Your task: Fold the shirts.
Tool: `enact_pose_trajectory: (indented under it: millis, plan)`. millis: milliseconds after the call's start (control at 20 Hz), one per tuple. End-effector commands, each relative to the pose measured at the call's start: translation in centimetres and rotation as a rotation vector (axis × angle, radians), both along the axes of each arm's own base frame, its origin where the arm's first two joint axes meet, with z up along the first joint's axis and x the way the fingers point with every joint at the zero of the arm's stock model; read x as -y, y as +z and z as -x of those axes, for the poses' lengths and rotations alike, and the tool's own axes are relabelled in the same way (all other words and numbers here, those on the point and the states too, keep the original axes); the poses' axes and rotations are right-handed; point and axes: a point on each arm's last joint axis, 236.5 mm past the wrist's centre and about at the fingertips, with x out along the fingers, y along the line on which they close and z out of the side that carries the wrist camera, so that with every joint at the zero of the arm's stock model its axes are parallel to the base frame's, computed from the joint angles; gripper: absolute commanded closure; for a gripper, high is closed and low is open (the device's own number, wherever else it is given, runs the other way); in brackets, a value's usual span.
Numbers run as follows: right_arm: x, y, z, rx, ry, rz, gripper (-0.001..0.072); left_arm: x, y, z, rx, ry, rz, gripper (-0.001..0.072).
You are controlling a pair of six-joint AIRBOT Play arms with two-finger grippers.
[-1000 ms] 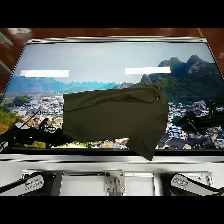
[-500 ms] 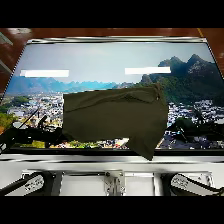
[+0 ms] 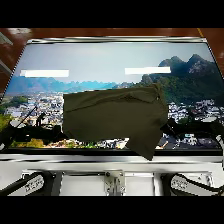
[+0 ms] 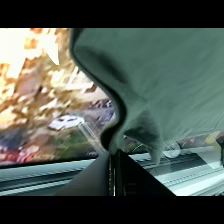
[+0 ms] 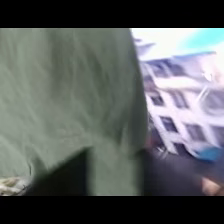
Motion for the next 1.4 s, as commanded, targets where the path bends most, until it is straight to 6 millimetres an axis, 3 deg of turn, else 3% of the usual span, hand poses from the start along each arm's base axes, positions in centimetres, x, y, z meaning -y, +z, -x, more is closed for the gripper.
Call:
enact_pose_trajectory:
  millis: [0, 100, 200, 250, 300, 350, 400, 450, 500, 550, 600, 650, 700, 750, 850, 1000, 1100, 1200, 1350]
  plan:
    - [-1.6, -0.4, -1.0, 0.020, 0.042, 0.028, 0.0628, -0.8, 1.1, -1.9, 0.051, 0.008, -0.017, 0.0671]
    - [-2.3, 2.1, -2.4, 0.114, 0.132, 0.014, 0.0650, -1.8, 3.2, -4.3, 0.122, 0.008, -0.033, 0.0673]
    - [-1.7, 7.5, -5.3, 0.289, 0.216, 0.065, 0.0650, -3.0, 8.0, -7.9, 0.271, -0.002, -0.076, 0.0674]
    - [-1.0, 11.8, -7.3, 0.416, 0.247, 0.126, 0.0651, -3.8, 11.8, -10.1, 0.388, -0.006, -0.118, 0.0675]
    - [-0.2, 17.3, -9.4, 0.571, 0.266, 0.212, 0.0651, -4.5, 17.3, -12.3, 0.542, -0.011, -0.174, 0.0675]
    - [0.4, 23.7, -11.0, 0.739, 0.274, 0.306, 0.0650, -5.2, 23.6, -13.7, 0.709, -0.020, -0.234, 0.0675]
    - [0.8, 30.9, -11.7, 0.914, 0.268, 0.410, 0.0651, -5.6, 31.5, -14.4, 0.897, -0.013, -0.302, 0.0675]
    - [1.0, 39.5, -11.4, 1.113, 0.240, 0.534, 0.0650, -5.6, 39.3, -13.9, 1.081, 0.000, -0.368, 0.0674]
    - [0.8, 47.4, -9.7, 1.290, 0.198, 0.636, 0.0650, -5.3, 47.6, -12.0, 1.279, 0.020, -0.439, 0.0672]
    - [0.1, 54.8, -6.7, 1.454, 0.151, 0.726, 0.0650, -4.7, 54.5, -9.4, 1.452, 0.044, -0.496, 0.0672]
    - [-0.8, 60.5, -3.0, 1.579, 0.112, 0.803, 0.0650, -3.9, 60.5, -5.8, 1.607, 0.080, -0.540, 0.0672]
    - [-1.7, 64.3, 0.5, 1.663, 0.081, 0.850, 0.0650, -2.8, 64.9, -2.0, 1.725, 0.106, -0.571, 0.0672]
    - [-2.2, 66.9, 3.5, 1.717, 0.038, 0.890, 0.0650, -2.1, 67.7, 1.2, 1.803, 0.120, -0.610, 0.0672]
    - [-2.8, 68.6, 6.5, 1.756, -0.002, 0.911, 0.0650, -1.4, 69.4, 4.1, 1.862, 0.124, -0.646, 0.0672]
    - [-3.7, 69.9, 10.7, 1.794, -0.042, 0.951, 0.0650, 0.2, 70.8, 8.9, 1.944, 0.124, -0.686, 0.0672]
    - [-4.1, 69.9, 14.7, 1.797, -0.074, 1.015, 0.0649, -1.1, 70.6, 12.9, 1.935, 0.183, -0.864, 0.0672]
    - [-4.2, 69.5, 16.0, 1.778, -0.109, 0.990, 0.0650, -2.9, 68.7, 13.5, 1.818, 0.253, -0.895, 0.0672]
    - [-4.4, 68.5, 16.0, 1.740, -0.100, 0.958, 0.0650, -4.0, 66.1, 12.9, 1.693, 0.224, -0.936, 0.0672]
    - [-3.2, 64.2, 14.0, 1.538, -0.067, 0.917, 0.0649, -5.1, 62.4, 10.3, 1.548, 0.181, -0.924, 0.0670]
